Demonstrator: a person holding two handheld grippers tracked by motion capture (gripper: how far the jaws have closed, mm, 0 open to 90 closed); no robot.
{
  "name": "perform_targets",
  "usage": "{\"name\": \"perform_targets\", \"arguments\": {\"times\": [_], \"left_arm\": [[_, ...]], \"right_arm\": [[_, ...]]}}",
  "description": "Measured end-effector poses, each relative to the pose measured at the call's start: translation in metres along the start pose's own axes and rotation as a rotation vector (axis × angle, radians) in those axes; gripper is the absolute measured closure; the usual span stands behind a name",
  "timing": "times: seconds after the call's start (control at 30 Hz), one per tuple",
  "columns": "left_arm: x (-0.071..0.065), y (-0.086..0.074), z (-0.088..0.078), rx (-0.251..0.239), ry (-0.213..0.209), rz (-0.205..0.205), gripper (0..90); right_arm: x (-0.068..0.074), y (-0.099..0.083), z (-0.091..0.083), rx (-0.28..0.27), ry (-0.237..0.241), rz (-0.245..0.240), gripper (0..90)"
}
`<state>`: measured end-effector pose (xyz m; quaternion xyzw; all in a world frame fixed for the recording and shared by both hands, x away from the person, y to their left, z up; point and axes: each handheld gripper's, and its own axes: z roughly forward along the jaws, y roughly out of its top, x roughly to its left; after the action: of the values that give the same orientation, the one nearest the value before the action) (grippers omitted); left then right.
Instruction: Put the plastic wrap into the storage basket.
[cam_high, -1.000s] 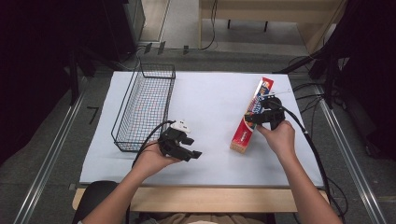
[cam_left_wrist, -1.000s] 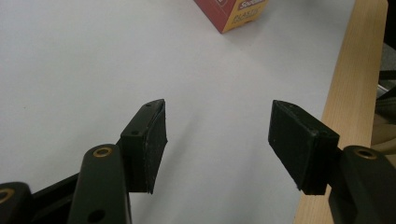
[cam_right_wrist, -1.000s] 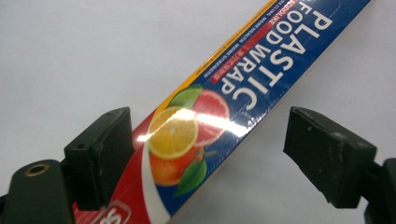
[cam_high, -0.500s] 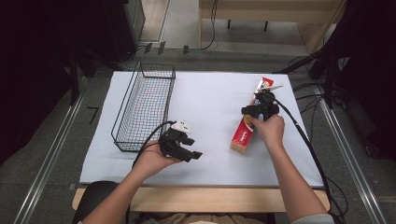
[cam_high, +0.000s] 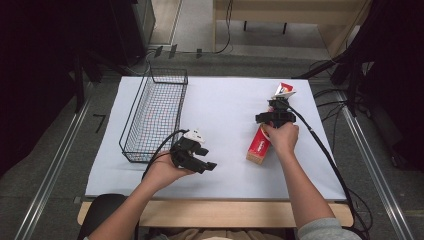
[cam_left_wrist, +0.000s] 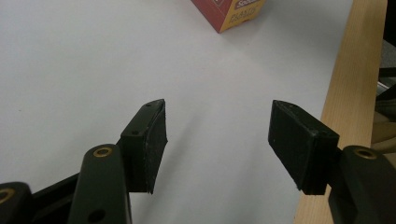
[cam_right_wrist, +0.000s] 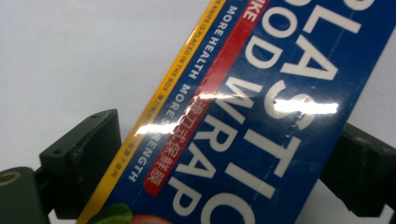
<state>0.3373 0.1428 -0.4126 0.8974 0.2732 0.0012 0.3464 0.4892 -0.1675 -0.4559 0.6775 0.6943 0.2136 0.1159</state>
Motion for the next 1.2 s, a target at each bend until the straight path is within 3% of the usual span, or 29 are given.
{"name": "perform_targets", "arguments": {"times": [0.37,0.4,0.43,0.53,0.67,0.73,0.83,0.97,1.13,1.2], "left_arm": [[0.001,0.0,-0.002,-0.016,-0.001,-0.008,38.5],[0.002,0.0,-0.002,-0.015,0.002,-0.008,38.5],[0.002,0.0,-0.002,-0.012,0.003,-0.006,38.5],[0.002,0.0,-0.003,-0.021,0.002,-0.008,38.6],[0.003,0.0,-0.004,-0.025,0.003,-0.011,38.7],[0.003,-0.001,-0.005,-0.029,0.004,-0.011,38.8],[0.003,-0.001,-0.005,-0.03,0.004,-0.013,39.0],[0.003,-0.001,-0.006,-0.033,0.004,-0.014,39.1],[0.005,-0.001,-0.006,-0.031,0.004,-0.018,39.1],[0.005,-0.001,-0.006,-0.033,0.003,-0.02,39.1]], "right_arm": [[0.001,0.009,-0.009,0.098,-0.004,-0.008,23.7],[0.003,0.011,-0.01,0.114,0.039,-0.026,27.3],[0.005,0.01,-0.01,0.121,0.043,-0.024,28.5],[0.01,0.008,-0.01,0.108,0.04,-0.061,31.8],[0.012,0.007,-0.011,0.105,0.056,-0.065,36.8],[0.016,0.004,-0.013,0.099,0.039,-0.115,40.3],[0.015,0.004,-0.013,0.107,0.052,-0.12,40.7],[0.015,0.003,-0.019,0.089,0.038,-0.173,41.3],[0.01,0.006,-0.029,0.078,0.1,-0.201,41.7],[0.01,0.006,-0.032,0.074,0.104,-0.199,41.7]]}}
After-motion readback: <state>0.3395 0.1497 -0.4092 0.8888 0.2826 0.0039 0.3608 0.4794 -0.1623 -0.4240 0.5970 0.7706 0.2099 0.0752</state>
